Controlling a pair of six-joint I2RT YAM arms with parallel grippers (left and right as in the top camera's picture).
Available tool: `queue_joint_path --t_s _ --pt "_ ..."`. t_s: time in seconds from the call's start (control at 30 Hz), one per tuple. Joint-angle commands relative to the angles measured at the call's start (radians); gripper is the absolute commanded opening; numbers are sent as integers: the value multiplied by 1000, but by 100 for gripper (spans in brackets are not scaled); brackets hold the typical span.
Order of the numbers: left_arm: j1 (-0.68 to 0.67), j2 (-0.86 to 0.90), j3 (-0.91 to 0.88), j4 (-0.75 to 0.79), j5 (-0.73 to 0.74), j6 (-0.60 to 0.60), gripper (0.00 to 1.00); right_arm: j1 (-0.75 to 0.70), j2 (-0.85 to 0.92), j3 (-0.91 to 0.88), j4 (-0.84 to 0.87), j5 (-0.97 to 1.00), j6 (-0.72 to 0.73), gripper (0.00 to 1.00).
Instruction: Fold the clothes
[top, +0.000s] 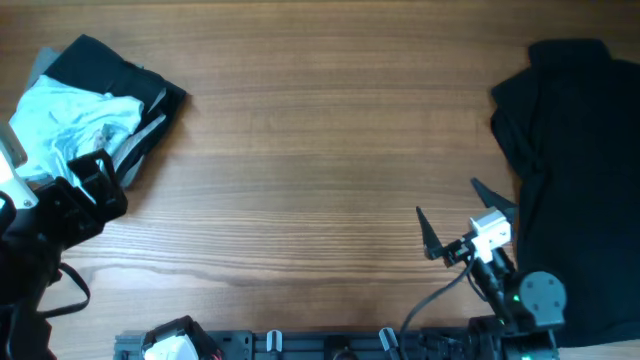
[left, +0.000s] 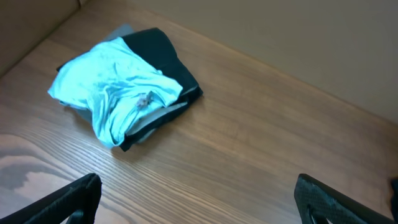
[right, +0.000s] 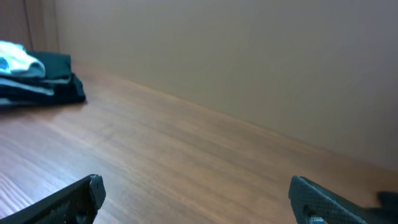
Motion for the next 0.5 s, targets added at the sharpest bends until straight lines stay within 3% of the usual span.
queue_joint_path --t_s 0.0,0.47 --pt "-2 -3 1 2 -6 12 100 2 -22 -111 151 -34 170 100" --pt "-2 -3 1 2 -6 12 100 2 -20 -111 148 -34 159 100"
